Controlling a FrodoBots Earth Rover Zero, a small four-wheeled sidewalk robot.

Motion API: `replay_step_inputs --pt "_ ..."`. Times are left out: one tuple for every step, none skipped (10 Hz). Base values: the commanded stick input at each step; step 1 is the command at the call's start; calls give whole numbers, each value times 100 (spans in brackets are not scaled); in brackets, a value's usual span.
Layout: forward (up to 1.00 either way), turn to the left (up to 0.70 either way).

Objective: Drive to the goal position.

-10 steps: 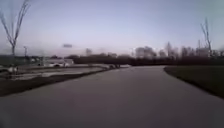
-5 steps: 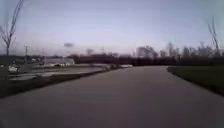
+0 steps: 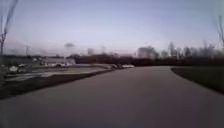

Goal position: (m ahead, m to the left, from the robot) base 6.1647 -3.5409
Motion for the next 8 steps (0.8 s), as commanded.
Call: replay_step_inputs --pt "100 -38" --pt "100 -36" --pt "100 1" --pt "100 1" --pt "100 1" --pt "100 1" --pt "100 1" --pt "100 1"
